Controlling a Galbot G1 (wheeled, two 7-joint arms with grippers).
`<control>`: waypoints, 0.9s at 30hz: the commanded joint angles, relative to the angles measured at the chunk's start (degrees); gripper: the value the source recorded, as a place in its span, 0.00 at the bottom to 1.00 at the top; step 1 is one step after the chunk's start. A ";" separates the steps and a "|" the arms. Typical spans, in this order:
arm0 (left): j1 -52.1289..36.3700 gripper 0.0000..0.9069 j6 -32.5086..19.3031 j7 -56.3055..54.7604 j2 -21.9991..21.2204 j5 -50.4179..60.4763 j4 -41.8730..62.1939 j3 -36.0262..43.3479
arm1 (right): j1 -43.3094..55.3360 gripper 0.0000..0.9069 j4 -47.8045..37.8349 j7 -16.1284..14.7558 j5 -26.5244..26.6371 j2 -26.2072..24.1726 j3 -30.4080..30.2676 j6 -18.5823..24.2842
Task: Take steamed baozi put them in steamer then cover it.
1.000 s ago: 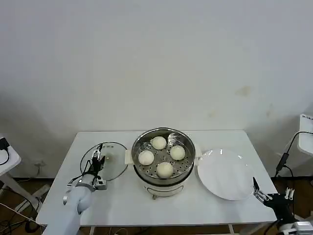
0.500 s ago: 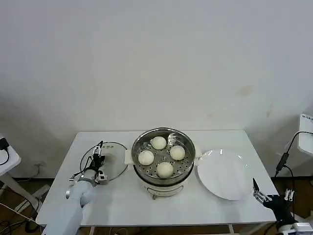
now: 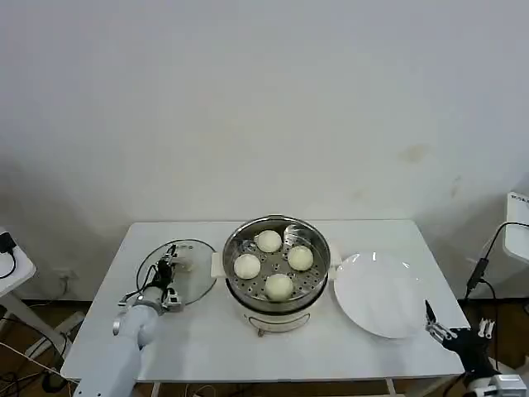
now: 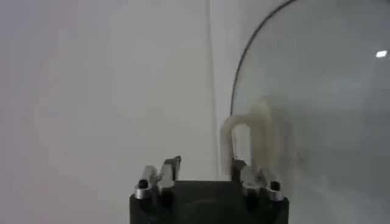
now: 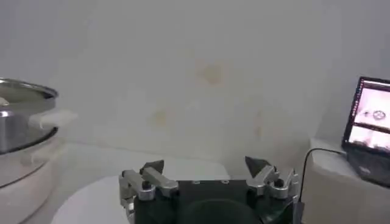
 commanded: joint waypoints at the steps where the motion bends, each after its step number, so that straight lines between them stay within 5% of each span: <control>1: 0.08 0.00 -0.32 -1.12 -0.38 0.87 0.71 -0.19 | -0.12 1.00 0.15 0.01 -0.01 0.07 -0.05 0.12; 16: 7.68 0.00 -0.07 -10.14 -1.19 4.16 -5.98 -8.90 | -0.19 1.00 0.50 0.08 -0.17 0.30 -0.37 0.65; 27: 18.95 0.00 4.01 -5.72 2.96 -0.52 -25.99 -15.65 | -0.28 1.00 0.76 0.00 -0.21 -0.71 -1.69 0.82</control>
